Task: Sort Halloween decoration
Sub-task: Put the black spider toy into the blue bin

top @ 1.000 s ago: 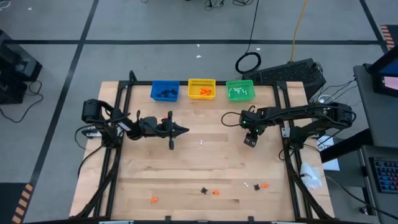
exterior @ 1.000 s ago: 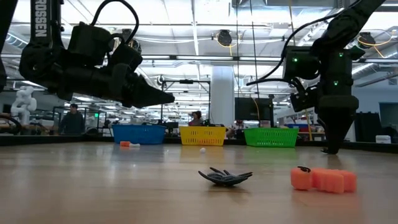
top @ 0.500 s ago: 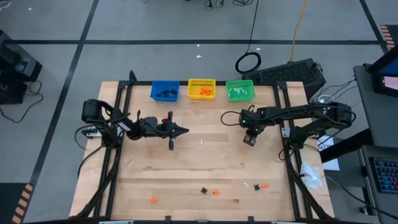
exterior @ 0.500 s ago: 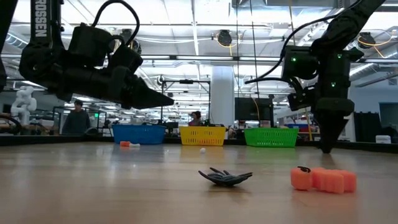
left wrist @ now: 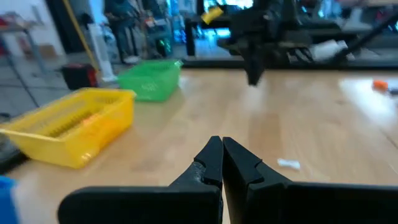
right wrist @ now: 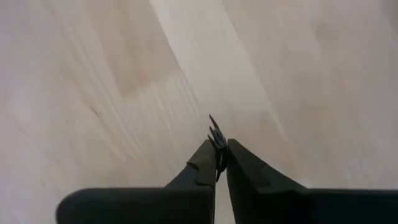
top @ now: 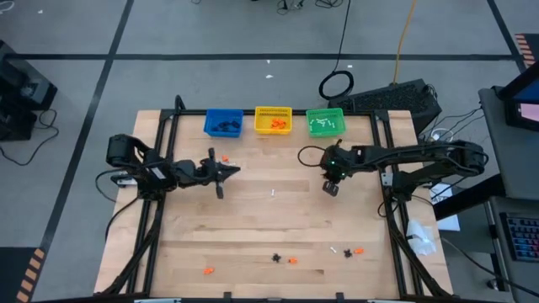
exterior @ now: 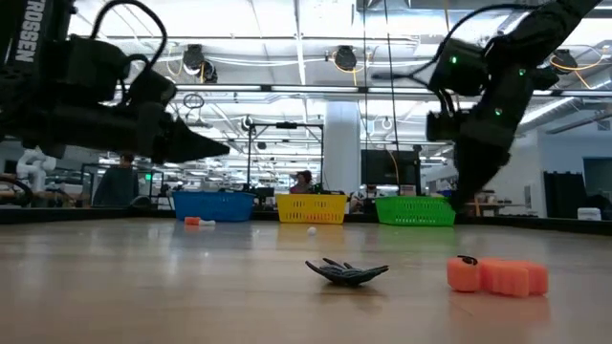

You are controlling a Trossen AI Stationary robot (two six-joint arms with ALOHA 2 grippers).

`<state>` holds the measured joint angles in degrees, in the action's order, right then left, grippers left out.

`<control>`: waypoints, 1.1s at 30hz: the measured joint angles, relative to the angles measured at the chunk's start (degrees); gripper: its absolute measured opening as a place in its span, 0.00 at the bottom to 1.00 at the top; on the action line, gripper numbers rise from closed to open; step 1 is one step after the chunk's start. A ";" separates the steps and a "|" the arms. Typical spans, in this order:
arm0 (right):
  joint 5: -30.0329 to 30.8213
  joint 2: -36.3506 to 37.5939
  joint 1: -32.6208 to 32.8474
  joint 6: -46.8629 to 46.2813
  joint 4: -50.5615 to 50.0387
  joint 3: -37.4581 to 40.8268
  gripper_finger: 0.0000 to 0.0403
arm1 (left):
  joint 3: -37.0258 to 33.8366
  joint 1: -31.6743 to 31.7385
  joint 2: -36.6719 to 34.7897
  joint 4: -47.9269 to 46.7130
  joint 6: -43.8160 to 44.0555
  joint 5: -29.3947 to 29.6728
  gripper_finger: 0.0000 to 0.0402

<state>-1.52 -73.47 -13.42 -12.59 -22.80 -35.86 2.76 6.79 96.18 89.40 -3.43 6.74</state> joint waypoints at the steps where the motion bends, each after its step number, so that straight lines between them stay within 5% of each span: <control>1: -0.01 0.06 0.35 0.01 2.32 -0.01 0.01 | -0.70 0.00 -0.49 0.78 -0.02 0.73 0.00; 15: 7.46 -15.80 2.96 0.15 50.04 -1.87 0.02 | -2.53 0.00 -13.83 -13.32 -1.57 4.48 0.00; 22: 7.45 -27.91 0.92 3.49 48.00 -16.99 0.02 | -2.53 0.07 -19.21 -18.91 -1.96 6.75 0.00; 33: 7.28 -45.84 -5.75 6.44 21.44 -54.04 0.02 | -2.55 0.05 -19.84 -21.48 -1.85 5.62 0.00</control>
<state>5.76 -119.31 -19.17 -6.15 -1.35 -89.90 0.21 6.84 76.34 67.92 -5.28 12.35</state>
